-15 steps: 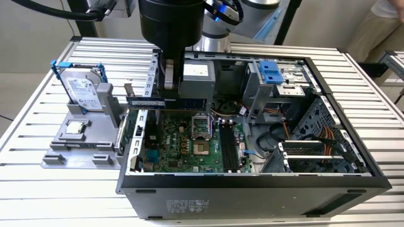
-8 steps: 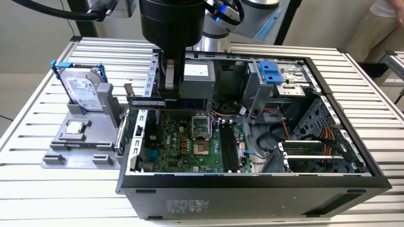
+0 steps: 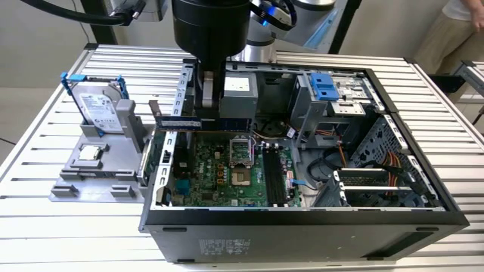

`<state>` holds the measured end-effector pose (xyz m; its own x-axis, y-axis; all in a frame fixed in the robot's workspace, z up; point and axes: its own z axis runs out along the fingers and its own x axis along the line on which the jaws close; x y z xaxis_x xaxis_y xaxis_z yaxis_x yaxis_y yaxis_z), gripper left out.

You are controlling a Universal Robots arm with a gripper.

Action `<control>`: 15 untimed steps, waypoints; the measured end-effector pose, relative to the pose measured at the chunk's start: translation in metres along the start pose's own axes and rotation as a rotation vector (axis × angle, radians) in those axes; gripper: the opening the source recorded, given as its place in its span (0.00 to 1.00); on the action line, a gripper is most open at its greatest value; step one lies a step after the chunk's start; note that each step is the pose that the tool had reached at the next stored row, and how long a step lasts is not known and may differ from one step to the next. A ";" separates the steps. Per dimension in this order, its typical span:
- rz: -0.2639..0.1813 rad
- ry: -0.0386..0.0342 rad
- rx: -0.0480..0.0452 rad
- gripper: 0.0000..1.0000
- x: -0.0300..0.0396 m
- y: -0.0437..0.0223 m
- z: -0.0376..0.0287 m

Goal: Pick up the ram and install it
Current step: 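Pick up the ram and move it above insertion slot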

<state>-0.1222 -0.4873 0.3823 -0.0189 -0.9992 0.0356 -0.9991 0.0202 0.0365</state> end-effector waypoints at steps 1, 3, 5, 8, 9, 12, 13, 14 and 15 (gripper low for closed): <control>0.000 0.0000 0.0000 0.00 0.0000 -0.0007 0.0000; 0.000 0.0000 0.0000 0.00 0.0000 -0.0018 0.0000; 0.000 0.0000 0.0000 0.00 0.0000 -0.0019 -0.0001; 0.000 0.0000 0.0000 0.00 0.0000 -0.0020 -0.0001; 0.000 0.0000 0.0000 0.00 -0.0001 -0.0020 -0.0001; 0.000 0.0000 0.0000 0.00 0.0000 -0.0021 -0.0001; 0.000 0.0000 0.0000 0.00 0.0000 -0.0022 -0.0001; 0.000 0.0000 0.0001 0.00 0.0000 -0.0026 -0.0001; 0.000 -0.0001 0.0001 0.00 -0.0001 -0.0030 -0.0001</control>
<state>-0.1192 -0.4873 0.3823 -0.0187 -0.9992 0.0355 -0.9991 0.0200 0.0364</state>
